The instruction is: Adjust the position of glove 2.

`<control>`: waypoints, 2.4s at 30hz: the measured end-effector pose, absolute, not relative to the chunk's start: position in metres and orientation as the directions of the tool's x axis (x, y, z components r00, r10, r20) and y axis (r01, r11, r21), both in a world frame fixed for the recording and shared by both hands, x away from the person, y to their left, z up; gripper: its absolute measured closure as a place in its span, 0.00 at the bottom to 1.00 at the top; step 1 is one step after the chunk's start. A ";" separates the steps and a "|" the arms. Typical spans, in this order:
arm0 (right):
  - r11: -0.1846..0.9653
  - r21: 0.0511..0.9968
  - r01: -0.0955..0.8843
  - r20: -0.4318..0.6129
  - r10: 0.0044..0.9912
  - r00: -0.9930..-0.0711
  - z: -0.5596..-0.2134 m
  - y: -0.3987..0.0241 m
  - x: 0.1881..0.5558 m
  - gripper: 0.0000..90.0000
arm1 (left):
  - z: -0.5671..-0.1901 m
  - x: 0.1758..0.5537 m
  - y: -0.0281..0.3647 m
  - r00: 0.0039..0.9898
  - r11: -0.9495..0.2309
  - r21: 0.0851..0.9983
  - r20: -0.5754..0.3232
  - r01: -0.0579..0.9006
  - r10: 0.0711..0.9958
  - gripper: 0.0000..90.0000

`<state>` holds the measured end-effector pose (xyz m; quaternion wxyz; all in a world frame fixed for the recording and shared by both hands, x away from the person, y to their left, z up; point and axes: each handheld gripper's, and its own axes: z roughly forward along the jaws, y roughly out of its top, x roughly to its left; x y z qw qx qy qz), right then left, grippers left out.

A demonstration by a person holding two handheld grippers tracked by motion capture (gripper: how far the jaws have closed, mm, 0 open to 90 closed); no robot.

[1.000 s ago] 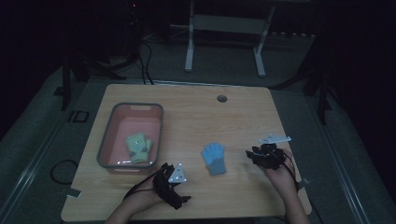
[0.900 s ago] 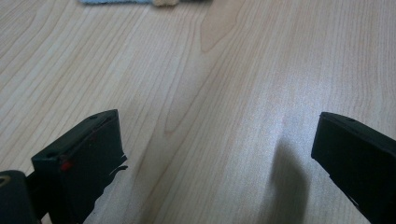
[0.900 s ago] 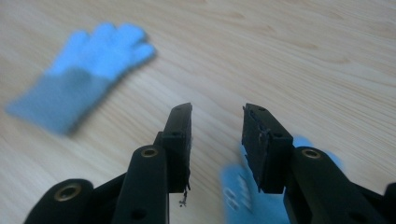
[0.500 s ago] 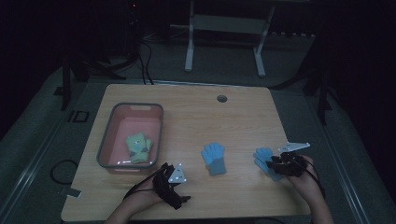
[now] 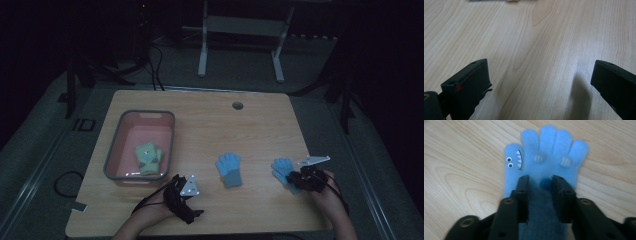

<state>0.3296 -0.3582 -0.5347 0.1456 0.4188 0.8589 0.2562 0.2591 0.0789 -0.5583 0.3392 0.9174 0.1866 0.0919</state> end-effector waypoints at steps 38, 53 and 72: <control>0.141 0.702 0.698 0.082 0.957 -0.277 -0.489 -0.264 0.323 0.96 | -0.557 0.258 0.078 0.921 -0.705 0.658 0.045 0.263 0.386 0.03; 0.120 0.643 0.757 0.048 0.979 -0.197 -0.532 -0.253 0.336 0.94 | -0.556 0.257 0.077 0.918 -0.695 0.667 0.043 0.267 0.394 0.03; 0.313 0.665 0.678 -0.054 0.926 -0.375 -0.525 -0.269 0.339 0.76 | -0.557 0.257 0.076 0.923 -0.712 0.649 0.039 0.268 0.383 0.03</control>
